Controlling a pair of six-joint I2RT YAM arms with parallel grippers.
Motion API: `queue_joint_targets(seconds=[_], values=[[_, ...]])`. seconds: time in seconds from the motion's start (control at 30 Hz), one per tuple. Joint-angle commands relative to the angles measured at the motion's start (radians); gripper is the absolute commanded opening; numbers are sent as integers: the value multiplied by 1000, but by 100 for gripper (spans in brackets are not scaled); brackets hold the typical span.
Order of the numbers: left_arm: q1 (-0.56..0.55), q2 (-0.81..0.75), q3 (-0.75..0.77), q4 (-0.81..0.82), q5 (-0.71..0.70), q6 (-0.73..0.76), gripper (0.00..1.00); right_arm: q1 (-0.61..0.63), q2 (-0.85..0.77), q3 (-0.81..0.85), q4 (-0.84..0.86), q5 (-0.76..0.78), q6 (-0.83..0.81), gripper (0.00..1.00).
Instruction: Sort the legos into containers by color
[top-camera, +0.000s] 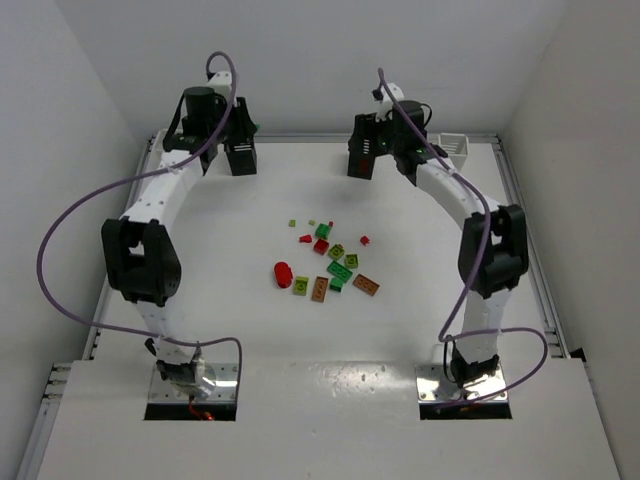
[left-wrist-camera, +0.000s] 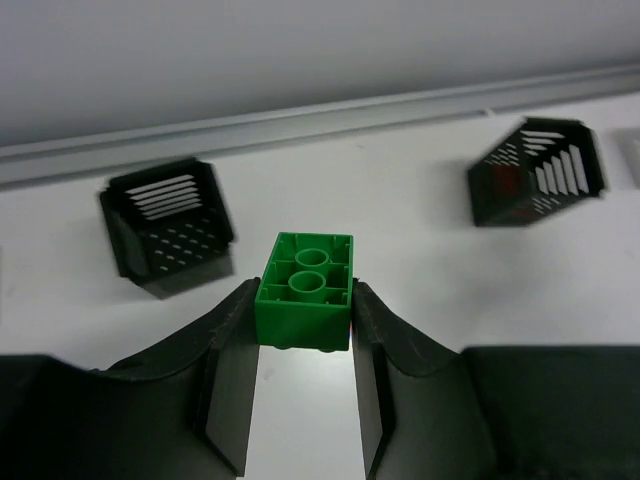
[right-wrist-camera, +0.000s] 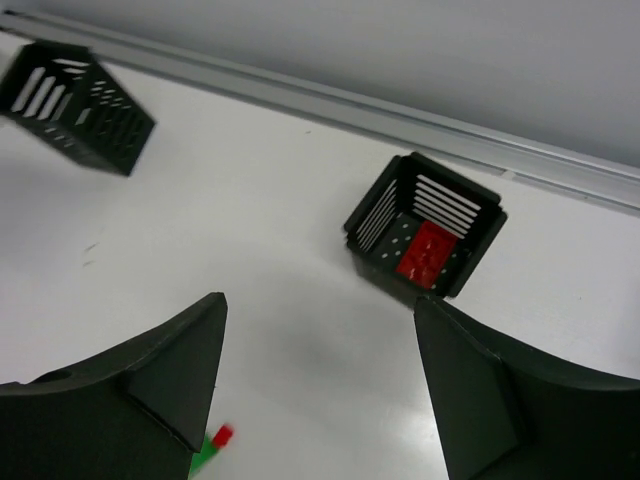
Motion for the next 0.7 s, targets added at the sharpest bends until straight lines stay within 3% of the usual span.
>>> queue_joint_targets(seconds=[0.0, 0.27, 0.5, 0.57, 0.67], values=[[28, 105, 92, -27, -137, 32, 8, -4, -143, -108, 18, -125, 20, 76], [60, 321, 305, -17, -223, 66, 12, -23, -263, -303, -60, -200, -80, 74], [51, 395, 350, -7, -321, 89, 16, -23, -285, -347, -93, -229, -95, 77], [51, 406, 350, 3, -330, 100, 22, -23, -285, -347, -103, -246, -104, 77], [51, 417, 350, 3, -348, 100, 47, -23, -285, -347, -146, -274, -133, 77]])
